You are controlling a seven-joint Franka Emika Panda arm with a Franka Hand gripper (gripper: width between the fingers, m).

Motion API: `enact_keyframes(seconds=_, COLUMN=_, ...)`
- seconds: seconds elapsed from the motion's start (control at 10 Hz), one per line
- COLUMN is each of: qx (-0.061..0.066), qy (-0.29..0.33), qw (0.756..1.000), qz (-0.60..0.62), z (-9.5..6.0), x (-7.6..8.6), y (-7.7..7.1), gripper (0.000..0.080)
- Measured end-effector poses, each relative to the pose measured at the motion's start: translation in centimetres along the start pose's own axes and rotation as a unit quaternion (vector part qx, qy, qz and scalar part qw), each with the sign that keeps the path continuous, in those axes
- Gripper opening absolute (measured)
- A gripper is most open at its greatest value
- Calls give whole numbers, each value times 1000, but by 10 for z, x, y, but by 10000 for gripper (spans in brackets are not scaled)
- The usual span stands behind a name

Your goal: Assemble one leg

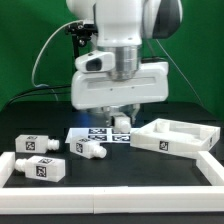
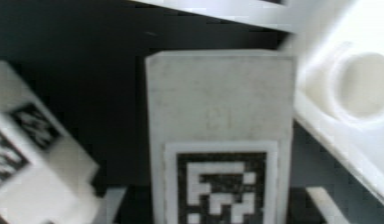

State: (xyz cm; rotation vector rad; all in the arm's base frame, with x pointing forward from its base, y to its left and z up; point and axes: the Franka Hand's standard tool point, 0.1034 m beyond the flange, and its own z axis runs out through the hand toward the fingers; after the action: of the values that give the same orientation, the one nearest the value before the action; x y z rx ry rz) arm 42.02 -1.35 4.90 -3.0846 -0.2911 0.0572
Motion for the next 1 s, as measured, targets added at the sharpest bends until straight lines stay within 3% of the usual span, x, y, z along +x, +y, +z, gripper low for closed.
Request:
enact_keyframes(seconds=0.3, qx=-14, qy=2, qw=1000, qz=-5, z=28, x=-20, y=9, gripper=284)
enact_keyframes(seconds=0.7, qx=-20, qy=6, qw=1000, qz=-17, z=38, x=-21, y=13, gripper=285)
enact_keyframes(seconds=0.8, qx=-20, qy=6, qw=1000, qz=-17, z=39, x=-22, y=13, gripper=359)
enact_keyframes(seconds=0.9, qx=-20, qy=6, qw=1000, qz=-17, z=39, x=-22, y=13, gripper=359)
enact_keyframes(seconds=1.0, qx=-16, qy=1, qw=1000, qz=-8, z=37, x=-23, y=11, gripper=557)
